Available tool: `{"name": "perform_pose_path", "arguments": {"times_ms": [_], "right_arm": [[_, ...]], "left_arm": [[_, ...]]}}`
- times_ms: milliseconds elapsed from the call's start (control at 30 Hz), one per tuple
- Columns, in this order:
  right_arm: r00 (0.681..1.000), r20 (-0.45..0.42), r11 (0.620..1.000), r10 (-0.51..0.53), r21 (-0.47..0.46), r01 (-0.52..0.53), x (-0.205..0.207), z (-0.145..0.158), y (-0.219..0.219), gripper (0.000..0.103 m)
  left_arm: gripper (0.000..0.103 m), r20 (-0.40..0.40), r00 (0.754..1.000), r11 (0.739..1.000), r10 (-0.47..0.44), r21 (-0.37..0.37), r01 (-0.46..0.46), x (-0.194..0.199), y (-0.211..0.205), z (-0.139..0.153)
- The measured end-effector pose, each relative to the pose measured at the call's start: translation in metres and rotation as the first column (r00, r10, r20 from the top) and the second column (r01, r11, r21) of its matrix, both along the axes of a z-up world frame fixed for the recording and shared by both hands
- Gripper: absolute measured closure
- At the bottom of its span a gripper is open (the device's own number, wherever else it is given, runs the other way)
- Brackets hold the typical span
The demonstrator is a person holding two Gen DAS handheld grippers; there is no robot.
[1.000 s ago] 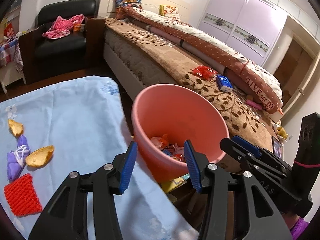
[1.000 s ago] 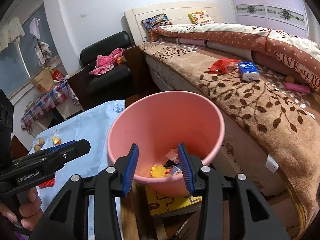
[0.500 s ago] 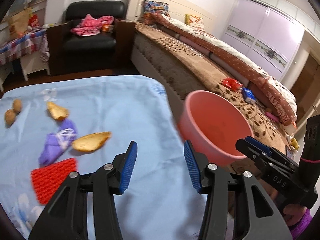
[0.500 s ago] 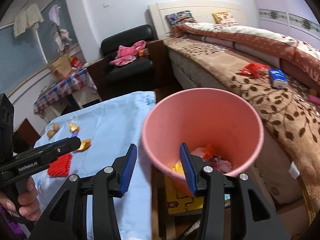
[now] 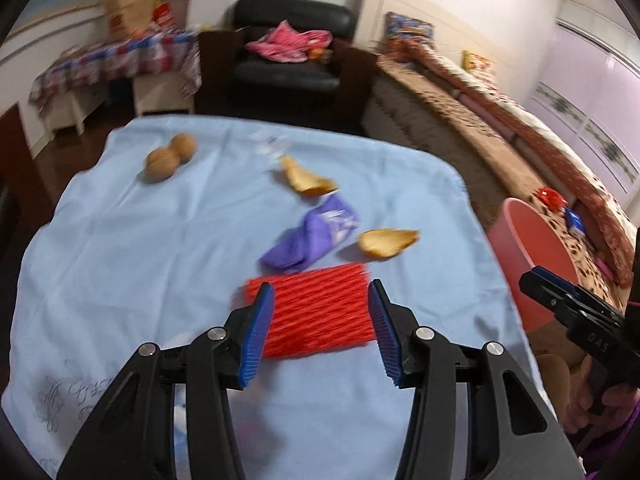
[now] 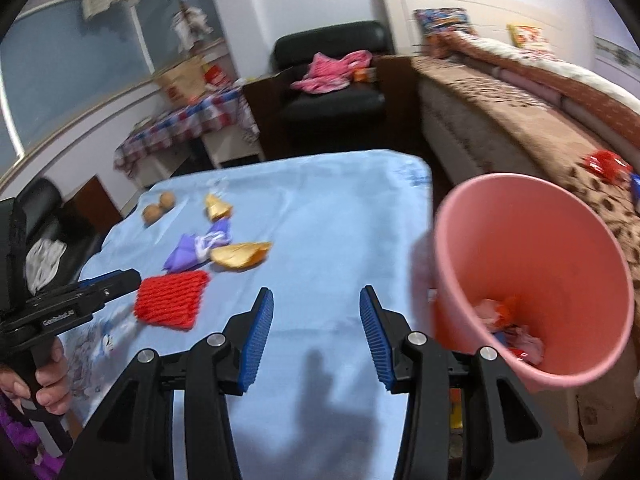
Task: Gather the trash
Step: 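Move both grippers back toward the purple cloth and yellow chip, then grasp the purple cloth with the left gripper while the right gripper grasps the yellow chip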
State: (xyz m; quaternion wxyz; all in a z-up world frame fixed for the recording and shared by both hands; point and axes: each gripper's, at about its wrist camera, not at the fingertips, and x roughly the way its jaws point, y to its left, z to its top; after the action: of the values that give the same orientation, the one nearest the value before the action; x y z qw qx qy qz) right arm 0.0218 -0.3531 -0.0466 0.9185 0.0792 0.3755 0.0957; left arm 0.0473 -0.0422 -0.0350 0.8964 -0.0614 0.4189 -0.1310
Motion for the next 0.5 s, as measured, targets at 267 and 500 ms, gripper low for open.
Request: {"name": "perform_pose_path", "arguments": {"times_ms": [267,500], "right_arm": [[0.996,-0.023,0.996,0.084,-0.030,-0.085,0.023,-0.008,0.037,0.058],[0.995,-0.044,0.996,0.086,0.011,-0.086,0.050,-0.011,0.044,0.053]], "left_arm": [[0.054,0.011,1.000,1.000,-0.002,0.011,0.002,0.018,0.007,-0.002],[0.054,0.009,0.998,0.998,-0.061,0.024,0.060,0.053,-0.017,-0.010]]}}
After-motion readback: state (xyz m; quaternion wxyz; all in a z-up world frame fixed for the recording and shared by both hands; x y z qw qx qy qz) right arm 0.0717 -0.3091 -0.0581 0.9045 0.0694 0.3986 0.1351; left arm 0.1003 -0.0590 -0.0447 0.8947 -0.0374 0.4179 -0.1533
